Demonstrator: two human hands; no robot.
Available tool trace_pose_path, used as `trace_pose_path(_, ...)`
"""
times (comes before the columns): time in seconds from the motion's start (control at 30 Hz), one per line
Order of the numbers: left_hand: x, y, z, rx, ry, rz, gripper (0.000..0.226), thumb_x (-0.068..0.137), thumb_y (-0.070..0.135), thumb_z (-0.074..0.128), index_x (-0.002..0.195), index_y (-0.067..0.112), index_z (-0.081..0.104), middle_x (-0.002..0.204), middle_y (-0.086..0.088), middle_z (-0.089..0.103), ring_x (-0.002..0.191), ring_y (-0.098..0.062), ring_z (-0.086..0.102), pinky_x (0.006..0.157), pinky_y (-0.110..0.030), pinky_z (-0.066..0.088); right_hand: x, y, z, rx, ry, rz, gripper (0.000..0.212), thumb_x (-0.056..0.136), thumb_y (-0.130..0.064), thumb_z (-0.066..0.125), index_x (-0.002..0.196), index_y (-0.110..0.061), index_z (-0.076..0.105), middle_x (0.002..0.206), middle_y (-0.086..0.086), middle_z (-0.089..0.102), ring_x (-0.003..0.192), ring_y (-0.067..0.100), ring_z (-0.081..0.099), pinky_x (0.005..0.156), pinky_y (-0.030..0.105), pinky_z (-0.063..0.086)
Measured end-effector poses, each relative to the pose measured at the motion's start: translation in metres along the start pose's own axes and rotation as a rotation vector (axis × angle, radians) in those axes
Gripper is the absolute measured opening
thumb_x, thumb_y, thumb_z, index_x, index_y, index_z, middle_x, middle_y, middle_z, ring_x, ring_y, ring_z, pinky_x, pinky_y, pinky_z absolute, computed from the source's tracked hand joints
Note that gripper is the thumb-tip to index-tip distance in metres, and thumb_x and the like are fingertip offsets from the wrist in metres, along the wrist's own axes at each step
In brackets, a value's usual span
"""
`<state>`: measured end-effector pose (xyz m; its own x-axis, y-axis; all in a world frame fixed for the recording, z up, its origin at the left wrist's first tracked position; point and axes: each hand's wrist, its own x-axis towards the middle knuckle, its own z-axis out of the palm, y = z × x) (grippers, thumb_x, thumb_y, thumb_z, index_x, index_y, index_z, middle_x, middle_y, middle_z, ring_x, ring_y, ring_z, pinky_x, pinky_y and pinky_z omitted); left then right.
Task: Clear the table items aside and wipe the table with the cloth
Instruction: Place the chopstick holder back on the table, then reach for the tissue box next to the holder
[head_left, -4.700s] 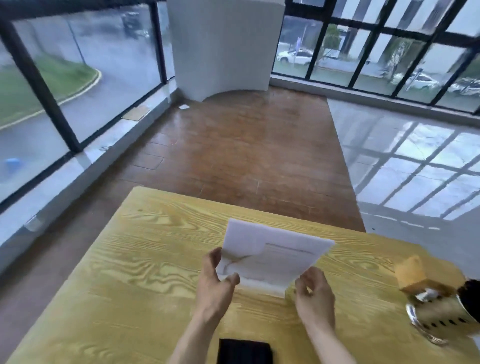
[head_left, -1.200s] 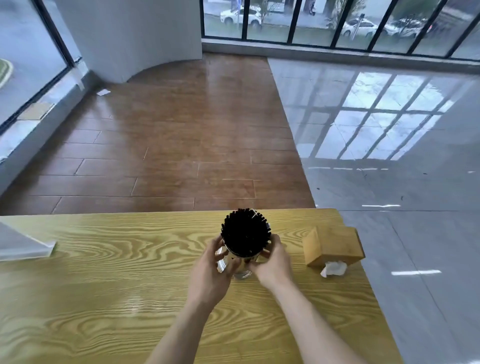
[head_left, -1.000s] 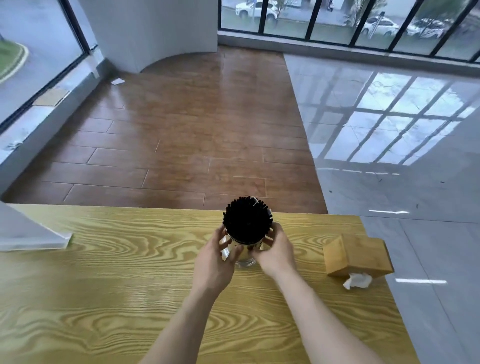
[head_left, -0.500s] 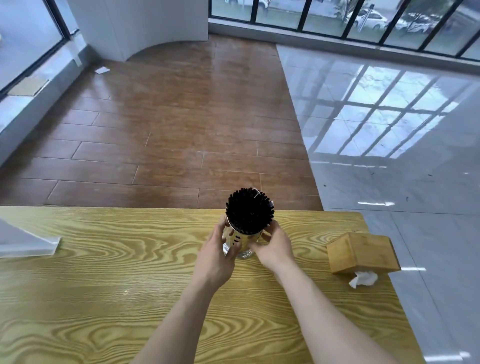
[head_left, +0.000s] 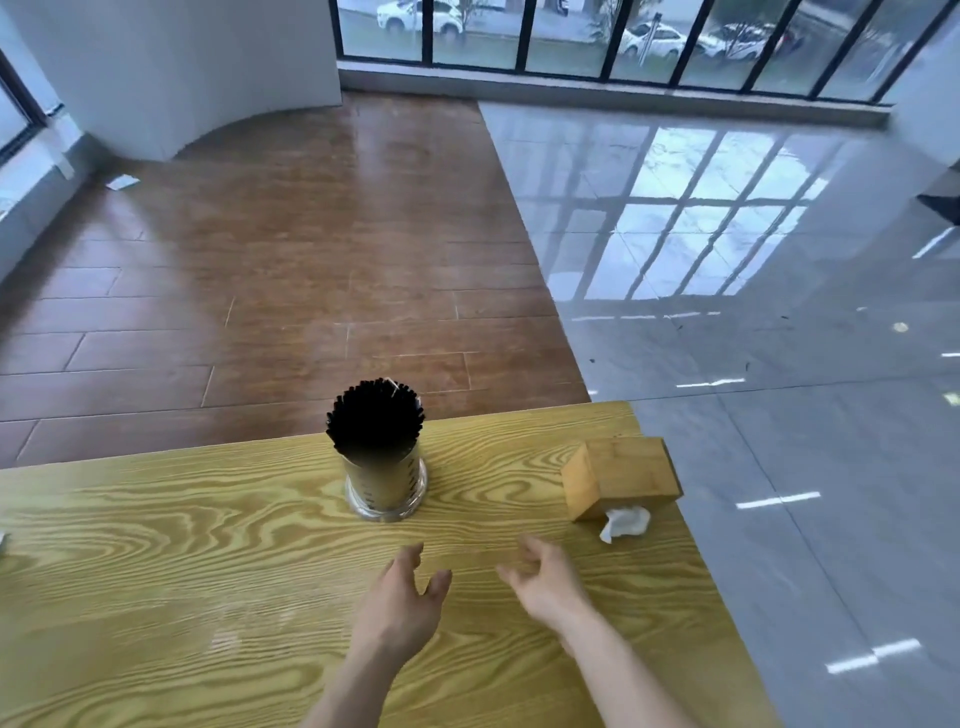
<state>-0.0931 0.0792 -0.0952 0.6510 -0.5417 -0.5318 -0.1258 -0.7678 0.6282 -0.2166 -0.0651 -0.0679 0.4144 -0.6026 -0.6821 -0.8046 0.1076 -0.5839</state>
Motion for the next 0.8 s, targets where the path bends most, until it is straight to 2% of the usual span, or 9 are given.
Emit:
trace_pose_path(0.17,-0.011,0.051,0.053,-0.015,-0.078,0.01,0.063,0.093,0.05,0.057,0.147,0.02,0.042,0.147,-0.004,0.055,0.132,-0.025,0.055,0.105,-0.039,0.046,0.0,0.052,-0.073,0.019,-0.057,0.069,0.053,0.092,-0.031,0.07,0.142,-0.019,0.054,0.133,0.0,0.065,0.124,0.017,0.059,0.105,0.03,0.045)
trace_pose_path(0.27,-0.011,0.089,0.082,-0.025,-0.106,0.027,0.062,0.094,0.047,0.058,0.147,0.021,0.042,0.147,-0.004,0.055,0.131,-0.024,0.055,0.105,-0.04,0.046,0.005,0.076,-0.121,0.027,-0.046,0.082,0.047,0.092,-0.031,0.071,0.135,-0.017,0.059,0.13,0.001,0.067,0.115,0.016,0.061,0.09,0.024,0.051)
trace_pose_path(0.43,-0.007,0.138,0.117,-0.068,-0.085,0.028,0.066,0.093,0.049,0.057,0.151,0.023,0.037,0.15,0.0,0.052,0.134,-0.022,0.053,0.106,-0.041,0.047,0.027,0.102,-0.183,0.037,0.064,0.085,0.027,0.09,-0.033,0.072,0.113,-0.021,0.064,0.118,0.001,0.071,0.104,0.016,0.065,0.098,0.035,0.053)
trace_pose_path(0.53,0.002,0.157,0.129,-0.096,-0.048,0.014,0.072,0.093,0.05,0.058,0.154,0.024,0.031,0.154,0.0,0.048,0.137,-0.023,0.05,0.106,-0.041,0.047,0.044,0.104,-0.203,0.036,0.137,0.053,0.042,0.088,-0.035,0.073,0.125,-0.018,0.064,0.118,0.0,0.071,0.108,0.018,0.066,0.099,0.035,0.052)
trace_pose_path(0.63,0.012,0.171,0.137,-0.135,-0.018,0.004,0.079,0.092,0.05,0.06,0.158,0.026,0.022,0.159,0.001,0.041,0.14,-0.023,0.046,0.103,-0.04,0.048,0.057,0.098,-0.213,0.041,0.181,-0.027,0.057,0.082,-0.037,0.079,0.134,-0.025,0.058,0.125,-0.003,0.068,0.117,0.017,0.063,0.102,0.037,0.052)
trace_pose_path(0.73,0.021,0.177,0.142,-0.17,0.011,0.012,0.084,0.09,0.05,0.063,0.158,0.029,0.018,0.161,0.004,0.037,0.143,-0.021,0.043,0.107,-0.044,0.046,0.071,0.093,-0.214,0.044,0.152,-0.134,0.072,0.075,-0.036,0.086,0.139,-0.033,0.054,0.131,-0.009,0.067,0.124,0.012,0.06,0.107,0.038,0.05)
trace_pose_path(0.8,0.025,0.179,0.146,-0.232,0.005,0.002,0.084,0.088,0.047,0.066,0.157,0.032,0.021,0.159,0.006,0.039,0.144,-0.02,0.041,0.111,-0.046,0.043,0.078,0.091,-0.215,0.054,0.124,-0.192,0.076,0.071,-0.036,0.089,0.139,-0.034,0.055,0.129,-0.013,0.067,0.121,0.006,0.061,0.106,0.034,0.051)
